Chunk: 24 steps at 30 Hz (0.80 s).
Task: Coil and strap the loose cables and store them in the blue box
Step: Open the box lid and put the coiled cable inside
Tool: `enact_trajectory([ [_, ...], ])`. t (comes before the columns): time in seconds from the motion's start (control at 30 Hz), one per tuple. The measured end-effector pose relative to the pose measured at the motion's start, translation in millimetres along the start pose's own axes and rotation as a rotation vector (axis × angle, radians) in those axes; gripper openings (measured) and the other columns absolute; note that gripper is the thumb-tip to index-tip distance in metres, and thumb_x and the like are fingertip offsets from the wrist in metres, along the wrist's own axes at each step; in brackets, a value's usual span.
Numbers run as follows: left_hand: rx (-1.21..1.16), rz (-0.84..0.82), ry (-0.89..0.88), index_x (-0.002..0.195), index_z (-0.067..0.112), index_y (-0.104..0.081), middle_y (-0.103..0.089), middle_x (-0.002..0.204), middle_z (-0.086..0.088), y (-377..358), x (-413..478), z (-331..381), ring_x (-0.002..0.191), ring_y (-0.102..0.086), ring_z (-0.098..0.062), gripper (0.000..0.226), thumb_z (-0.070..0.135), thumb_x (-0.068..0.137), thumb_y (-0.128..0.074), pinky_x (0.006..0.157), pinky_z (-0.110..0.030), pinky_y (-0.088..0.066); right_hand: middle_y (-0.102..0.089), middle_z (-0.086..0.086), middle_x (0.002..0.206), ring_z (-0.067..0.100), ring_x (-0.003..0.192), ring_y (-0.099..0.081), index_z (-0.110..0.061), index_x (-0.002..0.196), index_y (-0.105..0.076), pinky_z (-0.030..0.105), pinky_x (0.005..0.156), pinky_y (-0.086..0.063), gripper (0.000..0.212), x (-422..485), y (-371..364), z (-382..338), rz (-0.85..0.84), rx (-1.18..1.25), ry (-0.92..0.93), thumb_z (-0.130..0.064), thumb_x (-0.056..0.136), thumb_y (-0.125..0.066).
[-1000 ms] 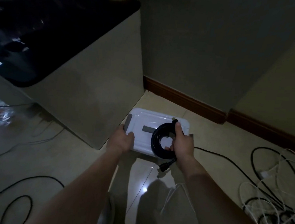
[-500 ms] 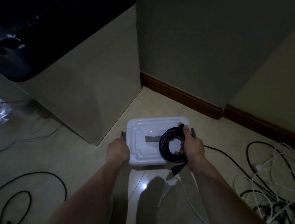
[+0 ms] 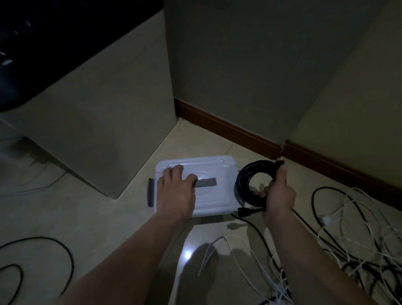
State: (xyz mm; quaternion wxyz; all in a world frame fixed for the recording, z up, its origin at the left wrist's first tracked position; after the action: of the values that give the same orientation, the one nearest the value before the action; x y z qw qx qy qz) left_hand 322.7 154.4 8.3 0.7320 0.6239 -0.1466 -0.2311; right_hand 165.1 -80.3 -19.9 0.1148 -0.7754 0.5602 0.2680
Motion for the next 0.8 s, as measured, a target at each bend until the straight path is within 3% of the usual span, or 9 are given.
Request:
enact_trajectory([
  [0.13,0.067,-0.137,-0.004,0.129,0.016,-0.049,-0.021,0.155,-0.012,-12,12,1,0.145,-0.014,-0.041,0.037,0.026,0.095,-0.061,0.115,-0.063,-0.022,-0.050,0.004,0.056,0.019,0.053,-0.050,-0.013,0.068,-0.055,0.032,0.065,-0.046,0.063,8,15,1,0.033,0.046,-0.013,-0.073,0.089,-0.050],
  [0.2,0.063,-0.190,-0.014,0.133,0.008,-0.044,-0.022,0.153,-0.016,-16,14,3,0.143,-0.020,-0.043,0.042,0.014,0.095,-0.060,0.112,-0.067,-0.027,-0.049,0.003,0.056,0.019,0.052,-0.050,-0.014,0.067,-0.054,0.033,0.065,-0.046,0.062,10,20,3,0.059,0.074,-0.018,-0.071,0.090,-0.049],
  [0.33,-0.294,0.008,0.100,0.117,0.016,-0.047,-0.050,0.125,-0.008,16,15,-24,0.107,-0.052,-0.026,0.016,0.016,0.101,-0.045,0.088,-0.042,-0.047,-0.051,0.000,0.058,0.016,0.053,-0.051,-0.015,0.072,-0.057,0.035,0.068,-0.047,0.060,9,24,1,0.067,0.148,-0.028,-0.071,0.091,-0.048],
  [0.4,-0.478,0.077,0.211,0.115,0.024,-0.048,-0.056,0.112,-0.002,33,14,-49,0.097,-0.057,-0.023,0.013,0.023,0.103,-0.043,0.084,-0.040,-0.051,-0.048,-0.006,0.051,0.013,0.049,-0.049,-0.018,0.071,-0.055,0.034,0.069,-0.046,0.058,6,18,-3,0.029,0.193,-0.029,-0.072,0.089,-0.050],
  [0.6,-0.860,0.020,0.372,0.119,0.032,-0.051,-0.063,0.108,0.004,52,0,-93,0.096,-0.065,-0.016,0.016,0.031,0.103,-0.049,0.083,-0.042,-0.057,-0.044,-0.008,0.046,0.015,0.054,-0.050,-0.016,0.077,-0.057,0.035,0.072,-0.049,0.059,-22,-34,-21,-0.154,0.221,-0.052,-0.074,0.087,-0.051],
  [0.7,-0.926,0.032,0.430,0.117,0.030,-0.054,-0.065,0.100,0.004,50,-13,-111,0.086,-0.067,-0.014,0.016,0.027,0.102,-0.054,0.068,-0.032,-0.055,-0.050,-0.003,0.056,0.020,0.066,-0.055,-0.017,0.071,-0.053,0.037,0.077,-0.050,0.063,-36,-64,-19,-0.218,0.075,-0.034,-0.076,0.090,-0.043],
  [0.8,-1.047,0.062,0.498,0.110,0.029,-0.055,-0.065,0.098,-0.001,46,-24,-130,0.088,-0.067,-0.020,0.019,0.016,0.098,-0.060,0.070,-0.032,-0.055,-0.059,0.006,0.074,0.027,0.081,-0.061,-0.015,0.076,-0.055,0.039,0.078,-0.051,0.064,-46,-85,-4,-0.228,-0.047,-0.035,-0.074,0.093,-0.037],
])
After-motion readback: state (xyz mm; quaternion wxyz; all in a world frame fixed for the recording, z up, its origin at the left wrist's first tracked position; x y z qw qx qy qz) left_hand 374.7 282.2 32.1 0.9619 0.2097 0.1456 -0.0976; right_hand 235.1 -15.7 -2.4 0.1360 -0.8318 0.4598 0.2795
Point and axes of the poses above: each hand's wrist, its own x-axis towards the middle knuckle, its own y-axis out of the back of the hand, z = x × y, the point moved 10 cm from there along x, towards the middle knuckle
